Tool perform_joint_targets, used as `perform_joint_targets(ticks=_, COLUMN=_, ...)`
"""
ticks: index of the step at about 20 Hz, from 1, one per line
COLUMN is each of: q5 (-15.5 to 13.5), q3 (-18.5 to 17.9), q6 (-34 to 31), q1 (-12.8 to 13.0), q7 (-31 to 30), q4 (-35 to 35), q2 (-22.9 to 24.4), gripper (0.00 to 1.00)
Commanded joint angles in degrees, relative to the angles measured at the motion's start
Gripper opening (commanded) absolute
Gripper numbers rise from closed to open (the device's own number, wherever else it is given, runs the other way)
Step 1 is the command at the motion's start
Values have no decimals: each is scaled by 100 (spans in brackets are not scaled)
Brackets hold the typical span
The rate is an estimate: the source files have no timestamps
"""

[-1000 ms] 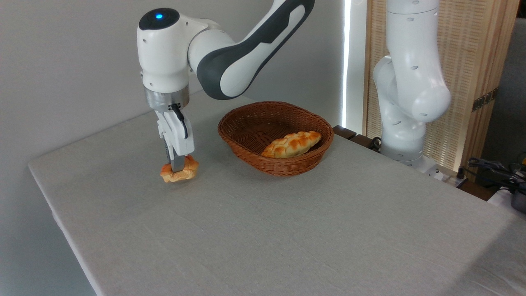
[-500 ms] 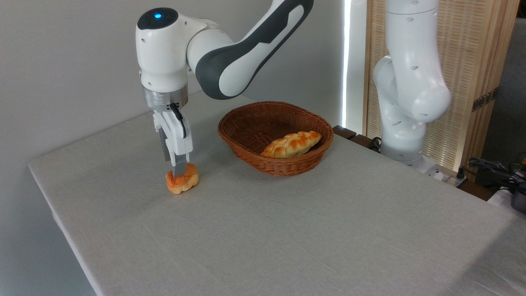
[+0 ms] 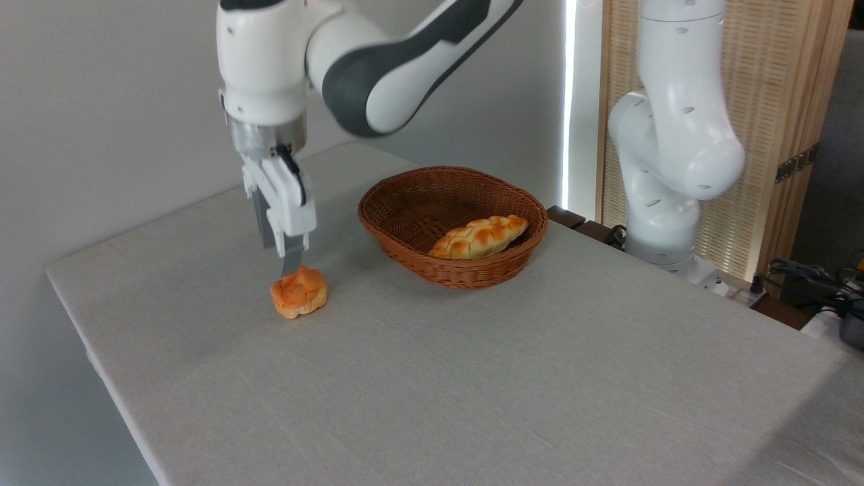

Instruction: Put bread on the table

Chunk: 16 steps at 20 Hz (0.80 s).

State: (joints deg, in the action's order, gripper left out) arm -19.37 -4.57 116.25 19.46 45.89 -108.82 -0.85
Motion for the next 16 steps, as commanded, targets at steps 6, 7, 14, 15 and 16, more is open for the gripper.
perform_joint_targets(ticks=6, q5=1373, q3=685, q6=-1709, q1=-1198, q7=-194, q4=853, q2=288, gripper=100)
perform_joint_targets(ticks=7, q5=1487, q3=676, q6=-1797, q1=-1216, q7=-230, q4=993, q2=253, gripper=100)
perform_joint_targets(ticks=14, q5=1515, q3=720, q6=-2053, q1=-1576, q7=-239, q4=1354, q2=156, gripper=100)
perform_joint_targets(ticks=15, q5=1515, q3=755, q6=-2219, q1=-1576, q7=-265, q4=1441, q2=95, gripper=100)
perform_joint_targets(ticks=16, q5=1523, q3=773, q6=-2272, q1=-1576, q7=-317, q4=1512, q2=51, gripper=100)
